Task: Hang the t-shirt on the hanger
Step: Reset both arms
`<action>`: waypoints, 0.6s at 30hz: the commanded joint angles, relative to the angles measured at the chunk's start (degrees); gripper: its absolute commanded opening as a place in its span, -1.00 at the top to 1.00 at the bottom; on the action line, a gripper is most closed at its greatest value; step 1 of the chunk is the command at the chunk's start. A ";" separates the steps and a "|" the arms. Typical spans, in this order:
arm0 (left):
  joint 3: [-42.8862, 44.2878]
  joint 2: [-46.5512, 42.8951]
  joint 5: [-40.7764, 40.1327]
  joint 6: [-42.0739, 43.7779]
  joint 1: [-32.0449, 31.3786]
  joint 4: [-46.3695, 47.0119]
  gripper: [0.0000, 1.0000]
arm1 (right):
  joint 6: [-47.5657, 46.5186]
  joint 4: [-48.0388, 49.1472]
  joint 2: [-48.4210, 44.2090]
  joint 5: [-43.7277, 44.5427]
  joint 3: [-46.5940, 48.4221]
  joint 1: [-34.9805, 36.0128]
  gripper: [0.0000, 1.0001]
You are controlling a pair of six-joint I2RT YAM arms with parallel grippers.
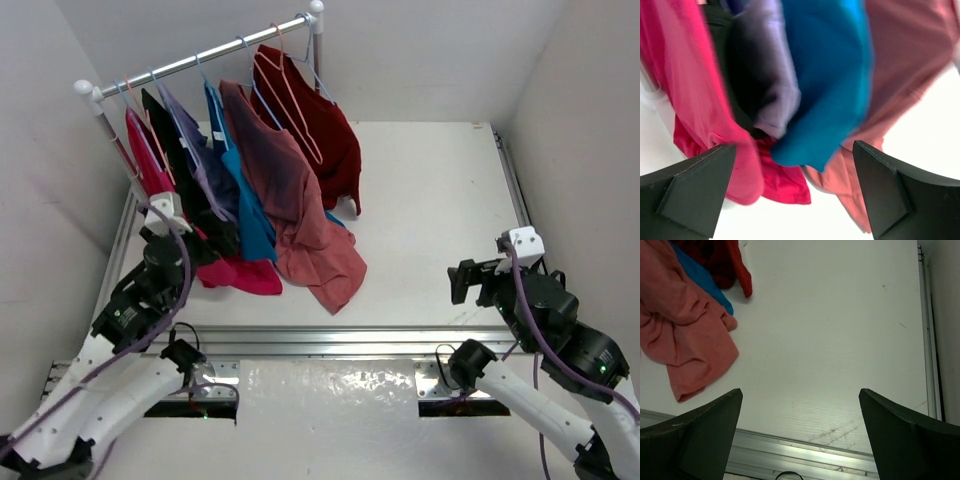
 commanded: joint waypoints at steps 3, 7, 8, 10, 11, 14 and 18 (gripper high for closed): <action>-3.47 -1.05 18.01 1.07 18.60 7.78 -0.99 | 2.20 -2.04 2.55 1.92 0.47 0.16 -0.98; 0.03 -12.11 2.36 5.55 18.61 -2.84 -0.99 | 2.83 -3.63 2.03 2.44 1.00 0.07 -0.98; 0.82 -14.06 3.73 7.82 17.92 -2.51 -0.99 | 2.65 -3.55 1.68 2.62 0.82 0.07 -0.98; 2.67 -14.87 4.99 6.98 17.91 -5.83 -0.99 | 2.30 -2.67 0.63 2.88 0.38 0.16 -0.98; 2.94 -15.04 6.62 7.83 17.65 -5.50 -0.99 | 2.38 -2.49 0.36 3.40 0.21 0.07 -0.98; 5.57 -11.63 12.34 10.30 17.56 -6.90 -0.99 | 3.26 -2.93 0.10 4.02 0.21 0.07 -0.98; 7.69 -8.36 13.94 10.74 17.12 -9.98 -0.99 | 4.14 -4.68 -0.08 6.30 0.30 0.07 -0.98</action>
